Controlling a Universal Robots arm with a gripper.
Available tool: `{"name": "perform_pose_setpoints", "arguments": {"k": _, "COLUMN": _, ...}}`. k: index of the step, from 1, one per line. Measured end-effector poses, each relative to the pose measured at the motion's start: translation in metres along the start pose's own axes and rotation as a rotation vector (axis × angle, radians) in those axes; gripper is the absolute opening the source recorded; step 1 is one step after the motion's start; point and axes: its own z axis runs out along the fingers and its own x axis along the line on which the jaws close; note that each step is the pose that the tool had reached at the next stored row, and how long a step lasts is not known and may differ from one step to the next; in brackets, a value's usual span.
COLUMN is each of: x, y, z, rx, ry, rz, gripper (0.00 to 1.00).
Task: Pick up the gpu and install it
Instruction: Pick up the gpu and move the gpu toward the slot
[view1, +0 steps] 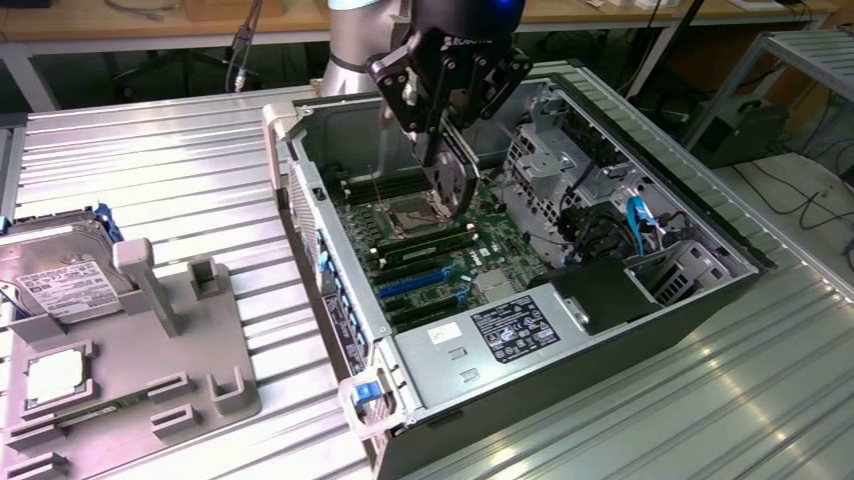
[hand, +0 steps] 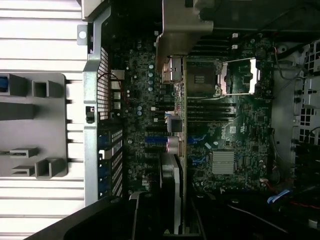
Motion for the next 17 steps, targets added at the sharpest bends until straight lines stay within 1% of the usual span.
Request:
{"name": "perform_pose_setpoints", "arguments": {"k": 16, "x": -0.028, "y": -0.0004, "z": 0.0005, "rx": 0.0, "ry": 0.0, "rz": 0.0, "gripper": 0.28}}
{"name": "perform_pose_setpoints", "arguments": {"k": 17, "x": -0.031, "y": -0.0005, "z": 0.0006, "rx": -0.0001, "ry": -0.0001, "rz": 0.0, "gripper": 0.28}}
